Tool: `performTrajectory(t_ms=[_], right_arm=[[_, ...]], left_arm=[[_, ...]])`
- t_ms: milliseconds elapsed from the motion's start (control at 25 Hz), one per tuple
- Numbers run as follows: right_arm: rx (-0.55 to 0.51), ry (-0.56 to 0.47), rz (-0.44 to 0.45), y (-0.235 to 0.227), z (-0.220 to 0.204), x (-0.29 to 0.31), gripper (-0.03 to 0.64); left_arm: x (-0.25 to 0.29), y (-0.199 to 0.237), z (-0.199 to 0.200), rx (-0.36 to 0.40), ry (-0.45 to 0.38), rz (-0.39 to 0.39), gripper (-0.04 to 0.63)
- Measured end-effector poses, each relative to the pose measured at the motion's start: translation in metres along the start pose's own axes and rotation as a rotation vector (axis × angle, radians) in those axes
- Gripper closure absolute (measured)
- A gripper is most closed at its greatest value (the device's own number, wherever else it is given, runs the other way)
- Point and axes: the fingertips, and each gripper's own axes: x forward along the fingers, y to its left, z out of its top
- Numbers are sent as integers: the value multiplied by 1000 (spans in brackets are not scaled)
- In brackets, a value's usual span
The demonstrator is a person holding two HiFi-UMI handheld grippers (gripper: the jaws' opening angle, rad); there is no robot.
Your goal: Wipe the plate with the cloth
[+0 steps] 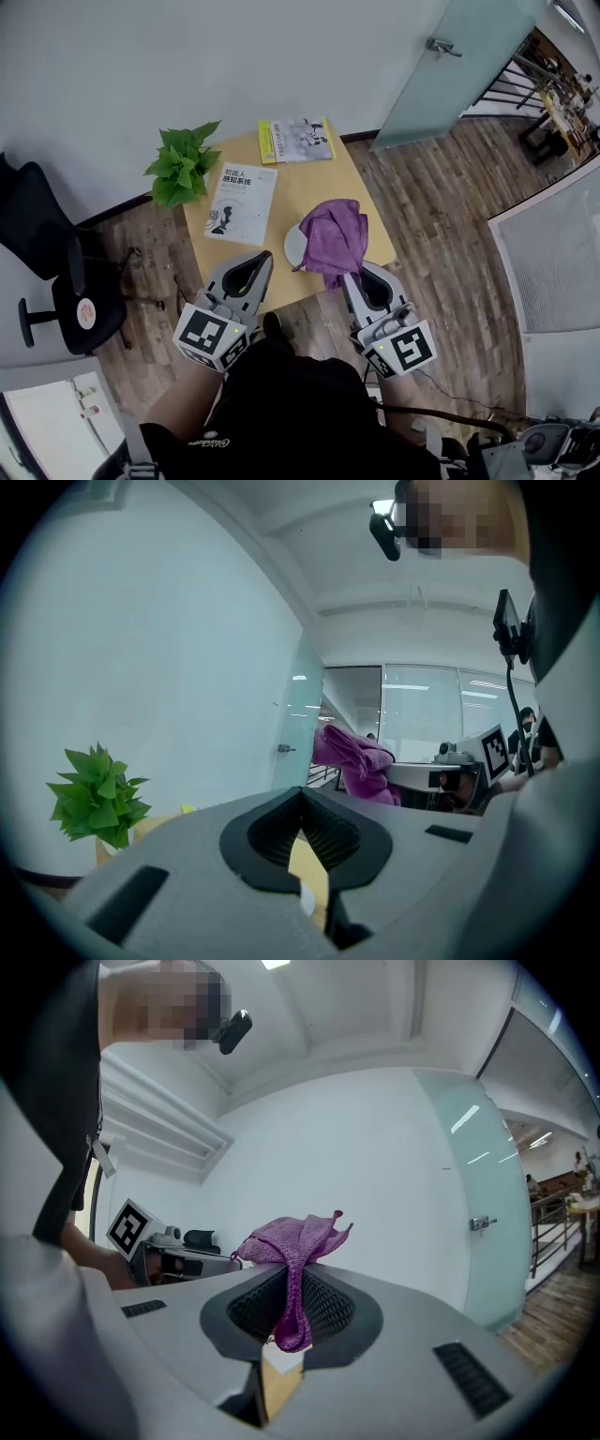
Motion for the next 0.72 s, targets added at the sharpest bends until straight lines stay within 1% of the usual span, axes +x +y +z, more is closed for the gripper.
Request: performTrajectory(t_ms=[120,280,520,720], right_arm=[[2,23,-12,-9,-4,28,575],[24,64,-27,-21,-15,46,575],[49,101,-4,-36,-32,67,575],[74,136,33,-47,-48,75,575]], left_arm=[[13,27,-1,-18,11,-7,594],[24,44,-11,-55,41,-11,594],[43,57,-24,-84,63,8,594],[59,54,-45,-117,97,33,594]])
